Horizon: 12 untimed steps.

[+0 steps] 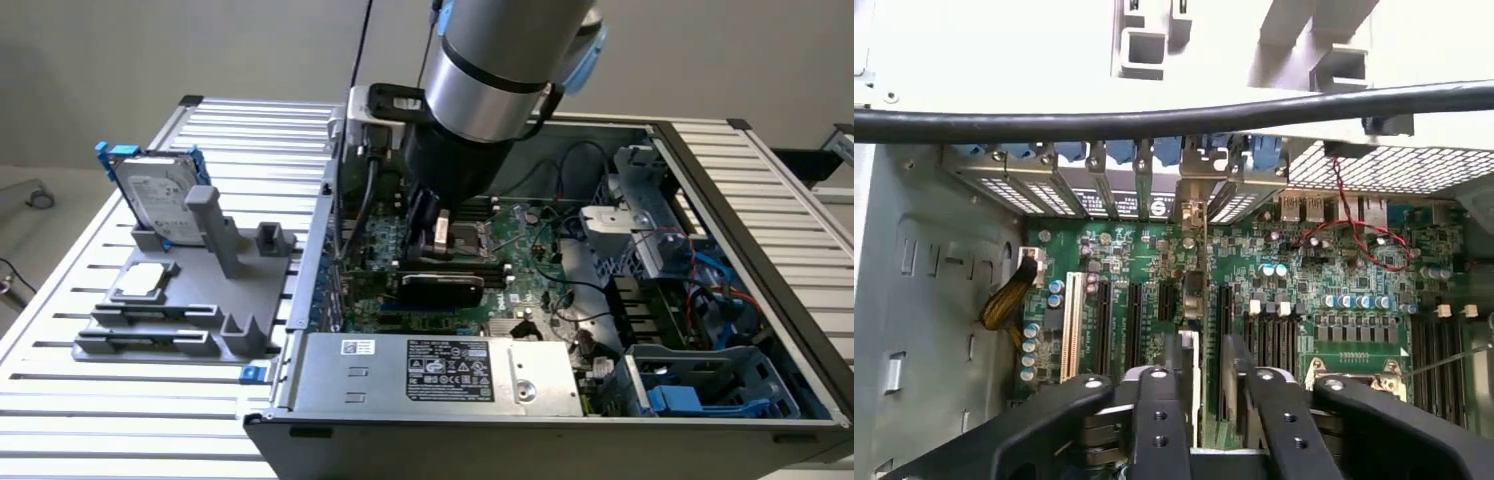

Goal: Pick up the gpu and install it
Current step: 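Insert the gpu into the slot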

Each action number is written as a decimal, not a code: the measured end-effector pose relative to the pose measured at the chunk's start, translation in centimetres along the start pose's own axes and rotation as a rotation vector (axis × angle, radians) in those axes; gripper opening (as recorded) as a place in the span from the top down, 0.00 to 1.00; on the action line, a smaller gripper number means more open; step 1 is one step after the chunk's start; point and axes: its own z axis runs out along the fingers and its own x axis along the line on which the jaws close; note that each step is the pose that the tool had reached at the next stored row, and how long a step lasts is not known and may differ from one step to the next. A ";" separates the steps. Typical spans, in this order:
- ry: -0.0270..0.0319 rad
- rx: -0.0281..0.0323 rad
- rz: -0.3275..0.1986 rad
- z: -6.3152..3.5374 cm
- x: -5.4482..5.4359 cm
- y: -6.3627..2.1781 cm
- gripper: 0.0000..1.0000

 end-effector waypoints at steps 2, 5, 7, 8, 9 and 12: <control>-0.0003 0.0036 0.000 0.01 0.0 0.00 0.80; 0.0006 0.0146 -0.001 -0.01 0.0 0.01 0.89; 0.0007 0.0209 -0.002 0.00 0.0 0.00 0.89; 0.0008 0.0220 -0.002 0.00 0.0 0.00 0.89; 0.0008 0.0222 -0.002 -0.01 0.0 0.00 0.89; 0.0000 0.0224 -0.002 -0.05 0.0 0.02 0.89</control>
